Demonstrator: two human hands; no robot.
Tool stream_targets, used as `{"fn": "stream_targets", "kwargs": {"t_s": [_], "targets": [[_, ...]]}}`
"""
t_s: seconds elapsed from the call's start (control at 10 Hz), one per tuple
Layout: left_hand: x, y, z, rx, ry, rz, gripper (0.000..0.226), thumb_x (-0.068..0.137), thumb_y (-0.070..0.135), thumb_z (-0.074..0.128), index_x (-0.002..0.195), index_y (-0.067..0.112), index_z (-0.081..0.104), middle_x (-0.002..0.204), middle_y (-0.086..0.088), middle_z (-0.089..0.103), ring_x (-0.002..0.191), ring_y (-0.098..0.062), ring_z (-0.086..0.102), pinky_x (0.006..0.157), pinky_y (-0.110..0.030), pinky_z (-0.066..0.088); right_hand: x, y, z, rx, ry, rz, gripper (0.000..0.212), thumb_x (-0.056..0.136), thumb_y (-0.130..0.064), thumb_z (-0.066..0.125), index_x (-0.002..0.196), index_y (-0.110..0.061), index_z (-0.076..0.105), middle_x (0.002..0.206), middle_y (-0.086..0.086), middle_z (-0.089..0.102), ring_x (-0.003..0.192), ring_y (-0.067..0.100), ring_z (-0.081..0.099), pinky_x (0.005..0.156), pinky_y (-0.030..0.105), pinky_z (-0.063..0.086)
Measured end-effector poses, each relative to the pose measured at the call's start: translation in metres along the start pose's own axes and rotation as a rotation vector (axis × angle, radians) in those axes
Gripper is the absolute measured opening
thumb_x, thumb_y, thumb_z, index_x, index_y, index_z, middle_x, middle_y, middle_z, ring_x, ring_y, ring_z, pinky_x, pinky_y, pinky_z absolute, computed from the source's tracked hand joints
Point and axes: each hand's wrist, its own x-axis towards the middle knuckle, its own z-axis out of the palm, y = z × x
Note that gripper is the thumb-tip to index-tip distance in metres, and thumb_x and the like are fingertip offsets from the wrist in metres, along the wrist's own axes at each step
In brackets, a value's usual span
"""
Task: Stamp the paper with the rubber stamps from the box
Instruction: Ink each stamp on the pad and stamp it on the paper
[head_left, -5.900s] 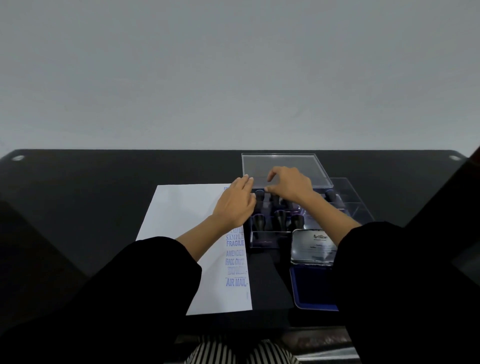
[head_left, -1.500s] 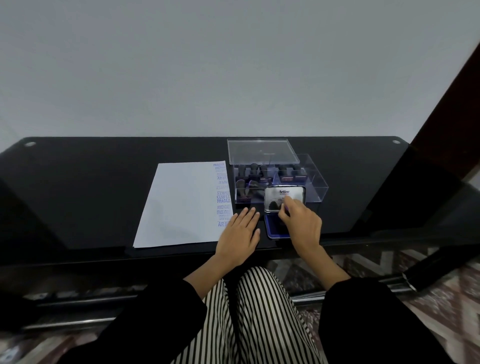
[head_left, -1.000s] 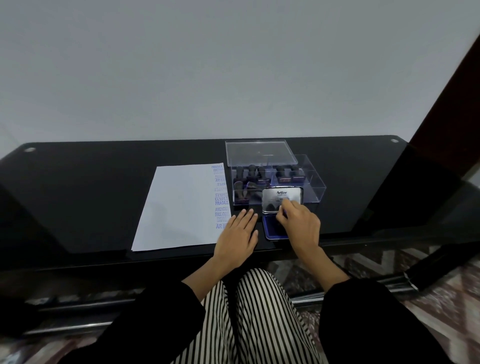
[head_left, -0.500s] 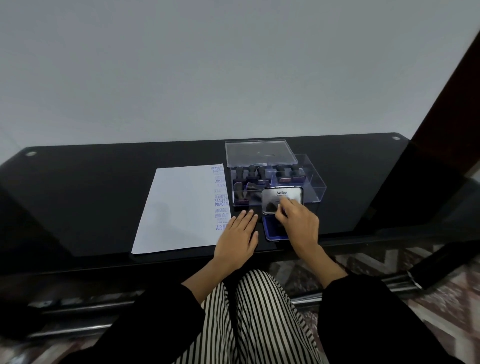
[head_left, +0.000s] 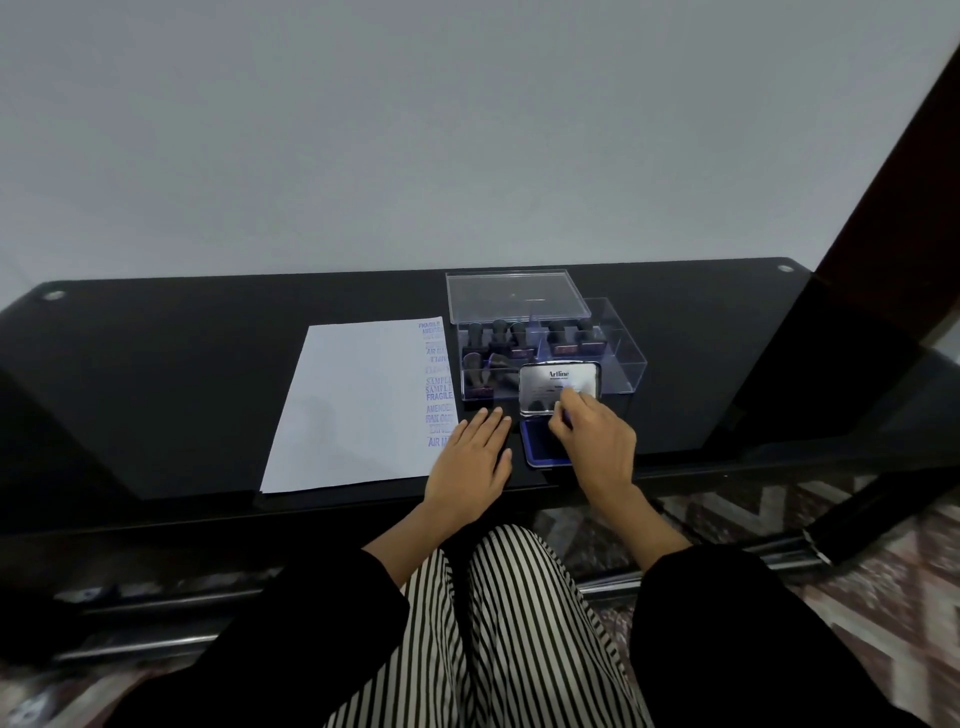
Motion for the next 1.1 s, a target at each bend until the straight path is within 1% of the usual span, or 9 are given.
{"fn": "stream_targets", "kwargs": {"t_s": [0.1,0.2,0.3,0.4,0.5,0.6,0.8,0.9,1.1], "targets": [[0.0,0.0,0.0,-0.008,0.001,-0.002,0.051,0.101,0.032,0.022,0.149,0.017,0.015,0.158,0.002,0.012,0.147,-0.011,0.005,0.12,-0.028,0.001,0.01,-0.002,0.0,0.035,-0.102,0.015,0.019,0.082,-0.014,0.066,0.068,-0.01,0.054,0.056,0.005,0.058,0.042,0.019,0.047,0.039,0.017,0.018],[0.0,0.0,0.0,-0.007,0.003,-0.002,0.051,0.101,0.032,0.022,0.149,0.016,0.015,0.158,0.002,0.012,0.147,-0.012,0.005,0.12,-0.028,0.002,0.019,-0.004,0.0,0.001,-0.23,0.04,0.018,0.095,-0.021,0.046,0.087,-0.009,0.057,0.076,0.009,0.064,0.062,0.026,0.06,0.046,0.026,0.027],[0.0,0.001,0.0,-0.014,0.007,-0.001,0.05,0.101,0.032,0.022,0.149,0.016,0.015,0.158,0.002,0.012,0.147,-0.012,0.005,0.12,-0.028,0.002,0.024,-0.006,-0.002,-0.001,-0.251,0.057,0.02,0.096,-0.023,0.042,0.09,-0.01,0.057,0.08,0.009,0.066,0.069,0.028,0.063,0.047,0.027,0.027],[-0.001,0.001,0.0,-0.013,0.013,-0.001,0.05,0.101,0.031,0.023,0.149,0.016,0.016,0.158,0.002,0.013,0.147,-0.012,0.006,0.12,-0.029,0.002,0.022,-0.005,-0.001,0.025,-0.247,0.06,0.02,0.095,-0.022,0.044,0.091,-0.009,0.058,0.079,0.01,0.065,0.068,0.028,0.063,0.05,0.028,0.031],[0.0,0.0,0.0,-0.013,0.016,-0.001,0.05,0.101,0.032,0.023,0.149,0.016,0.016,0.158,0.002,0.013,0.147,-0.012,0.006,0.121,-0.029,0.002,0.012,-0.003,0.002,0.091,-0.156,0.068,0.015,0.09,-0.018,0.054,0.08,-0.008,0.056,0.068,0.009,0.062,0.054,0.024,0.056,0.041,0.023,0.023],[0.0,0.0,0.0,-0.017,0.018,0.001,0.05,0.101,0.032,0.023,0.148,0.016,0.016,0.158,0.001,0.013,0.147,-0.012,0.006,0.12,-0.029,0.002,0.0,0.0,0.004,0.071,-0.009,0.036,0.027,0.076,-0.011,0.072,0.062,-0.011,0.049,0.05,0.002,0.051,0.038,0.014,0.041,0.034,0.018,0.015],[-0.001,0.002,-0.001,-0.019,0.015,-0.004,0.05,0.101,0.031,0.023,0.148,0.016,0.016,0.158,0.001,0.013,0.147,-0.012,0.005,0.12,-0.029,0.002,-0.022,0.006,0.004,0.054,0.162,-0.019,0.023,0.081,-0.014,0.058,0.06,-0.012,0.049,0.052,-0.001,0.05,0.042,0.012,0.047,0.035,0.021,0.031],[-0.001,0.002,-0.001,-0.017,0.013,-0.006,0.05,0.101,0.031,0.023,0.148,0.016,0.016,0.158,0.001,0.013,0.147,-0.012,0.005,0.12,-0.029,0.002,-0.02,0.005,0.003,0.045,0.161,-0.023,0.024,0.083,-0.018,0.049,0.059,-0.012,0.049,0.05,-0.001,0.049,0.041,0.013,0.047,0.034,0.021,0.032],[0.0,0.002,-0.001,-0.007,0.005,-0.008,0.05,0.101,0.031,0.023,0.149,0.016,0.016,0.158,0.001,0.012,0.147,-0.012,0.005,0.12,-0.029,0.002,0.004,-0.001,-0.002,0.059,-0.103,0.046,0.02,0.084,-0.016,0.063,0.069,-0.011,0.053,0.057,0.004,0.057,0.045,0.02,0.054,0.039,0.023,0.028]]}}
